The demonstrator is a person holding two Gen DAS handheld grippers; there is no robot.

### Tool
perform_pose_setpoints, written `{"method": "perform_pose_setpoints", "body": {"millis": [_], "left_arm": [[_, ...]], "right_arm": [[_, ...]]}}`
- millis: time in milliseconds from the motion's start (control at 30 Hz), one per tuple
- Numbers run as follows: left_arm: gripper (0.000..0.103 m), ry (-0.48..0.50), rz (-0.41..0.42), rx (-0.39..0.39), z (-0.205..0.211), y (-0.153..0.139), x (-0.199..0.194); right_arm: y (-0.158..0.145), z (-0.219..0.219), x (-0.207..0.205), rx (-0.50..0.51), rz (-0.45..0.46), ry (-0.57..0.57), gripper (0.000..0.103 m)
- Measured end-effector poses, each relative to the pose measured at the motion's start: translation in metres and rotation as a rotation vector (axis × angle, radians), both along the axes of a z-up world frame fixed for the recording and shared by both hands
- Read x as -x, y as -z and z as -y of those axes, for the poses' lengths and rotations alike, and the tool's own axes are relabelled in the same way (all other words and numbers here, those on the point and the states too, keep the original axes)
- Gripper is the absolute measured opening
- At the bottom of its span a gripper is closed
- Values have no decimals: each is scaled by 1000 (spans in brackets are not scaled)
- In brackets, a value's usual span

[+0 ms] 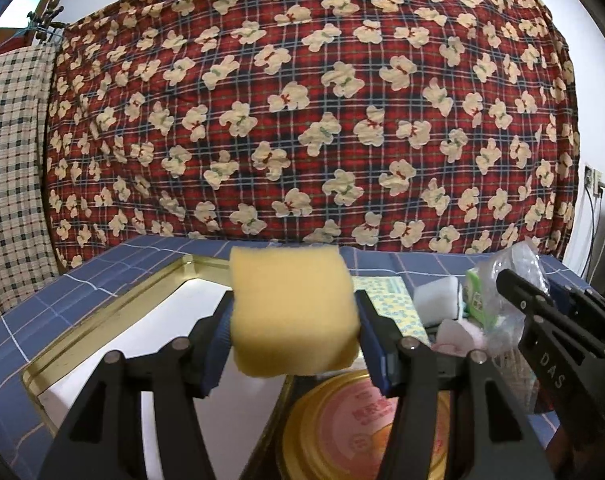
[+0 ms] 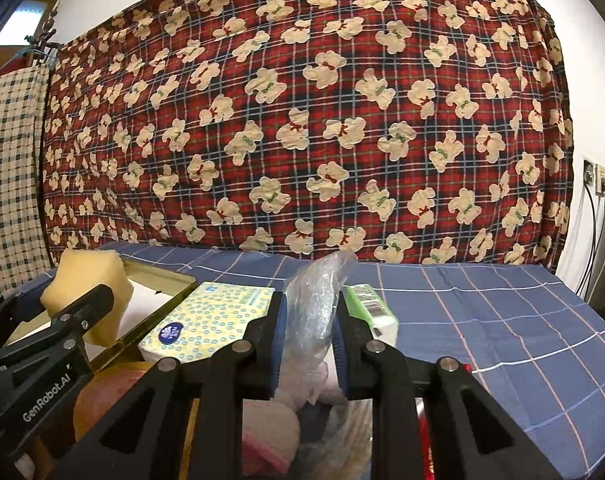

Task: Organize soft objects
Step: 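Carry the yellow sponge and clear plastic bag over the gold tin tray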

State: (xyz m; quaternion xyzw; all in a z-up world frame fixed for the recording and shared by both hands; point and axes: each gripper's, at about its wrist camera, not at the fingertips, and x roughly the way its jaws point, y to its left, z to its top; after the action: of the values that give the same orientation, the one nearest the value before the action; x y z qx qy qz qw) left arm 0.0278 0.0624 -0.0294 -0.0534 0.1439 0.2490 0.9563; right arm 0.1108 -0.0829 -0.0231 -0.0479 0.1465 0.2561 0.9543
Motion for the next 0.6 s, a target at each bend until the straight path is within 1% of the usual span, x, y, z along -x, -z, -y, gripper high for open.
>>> {"method": "perform_pose_setpoints", "body": {"millis": [300,600], "left_arm": [[57,-23,-2,14,-9,1,3],[57,-15,12,40,-18,1,9]], "right_arm": [[2,-24,5,19,-4,-42,24],[3,-45,13,17,-11,-81,24]]}}
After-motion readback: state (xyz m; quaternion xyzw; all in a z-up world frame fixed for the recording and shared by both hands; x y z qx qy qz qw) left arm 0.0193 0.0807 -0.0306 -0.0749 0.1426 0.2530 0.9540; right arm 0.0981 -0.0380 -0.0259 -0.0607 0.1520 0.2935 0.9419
